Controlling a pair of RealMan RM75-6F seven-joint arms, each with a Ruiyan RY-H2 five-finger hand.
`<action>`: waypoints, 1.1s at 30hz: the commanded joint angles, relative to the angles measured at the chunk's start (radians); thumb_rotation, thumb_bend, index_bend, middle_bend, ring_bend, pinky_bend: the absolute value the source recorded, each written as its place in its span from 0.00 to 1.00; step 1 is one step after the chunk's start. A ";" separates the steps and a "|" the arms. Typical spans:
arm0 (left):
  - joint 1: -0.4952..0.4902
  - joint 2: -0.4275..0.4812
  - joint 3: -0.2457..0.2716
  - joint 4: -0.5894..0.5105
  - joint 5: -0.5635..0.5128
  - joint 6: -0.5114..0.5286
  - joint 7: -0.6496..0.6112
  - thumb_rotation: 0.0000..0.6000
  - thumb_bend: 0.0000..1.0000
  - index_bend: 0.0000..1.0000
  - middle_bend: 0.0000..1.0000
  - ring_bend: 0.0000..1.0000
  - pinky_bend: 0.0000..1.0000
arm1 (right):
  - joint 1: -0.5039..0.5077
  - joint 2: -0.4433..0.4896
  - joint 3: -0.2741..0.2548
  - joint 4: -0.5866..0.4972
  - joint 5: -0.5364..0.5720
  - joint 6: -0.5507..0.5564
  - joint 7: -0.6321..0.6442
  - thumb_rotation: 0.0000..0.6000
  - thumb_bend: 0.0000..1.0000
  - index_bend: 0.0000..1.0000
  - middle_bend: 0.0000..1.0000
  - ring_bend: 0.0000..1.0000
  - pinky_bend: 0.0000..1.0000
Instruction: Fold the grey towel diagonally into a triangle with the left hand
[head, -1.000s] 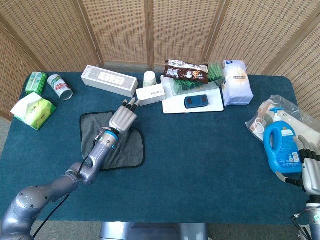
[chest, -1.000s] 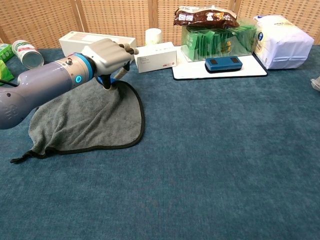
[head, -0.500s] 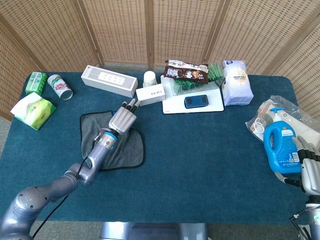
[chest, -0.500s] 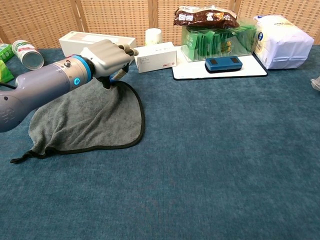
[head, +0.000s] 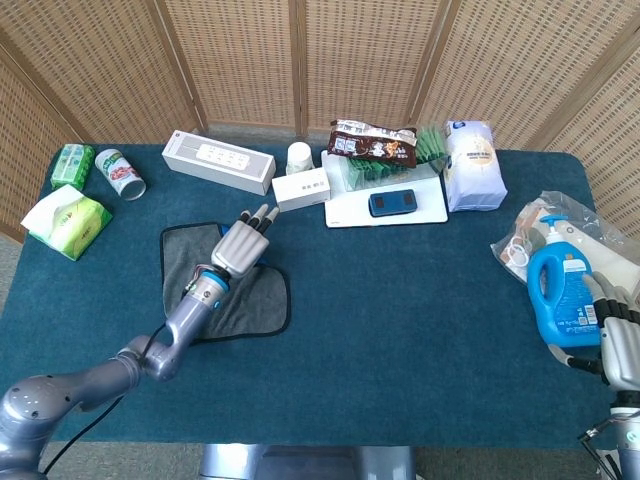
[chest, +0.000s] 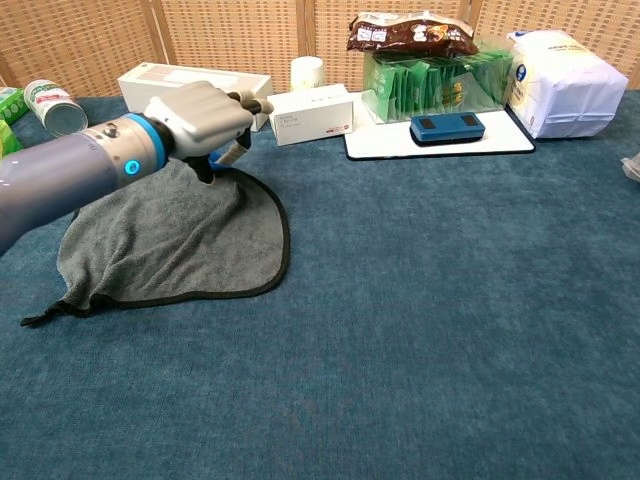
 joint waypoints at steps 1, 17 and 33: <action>0.027 0.050 0.005 -0.074 -0.006 0.015 0.000 1.00 0.68 0.75 0.00 0.03 0.25 | 0.000 -0.001 -0.002 -0.002 -0.003 0.000 -0.002 1.00 0.00 0.00 0.00 0.00 0.00; 0.125 0.357 0.062 -0.540 -0.040 0.028 0.002 1.00 0.68 0.75 0.00 0.03 0.24 | 0.001 -0.011 -0.007 -0.001 -0.008 0.007 -0.029 1.00 0.00 0.00 0.00 0.00 0.00; 0.237 0.395 0.158 -0.560 0.074 0.101 -0.175 1.00 0.67 0.74 0.00 0.02 0.22 | 0.001 -0.019 -0.011 0.000 -0.013 0.012 -0.042 1.00 0.00 0.00 0.00 0.00 0.00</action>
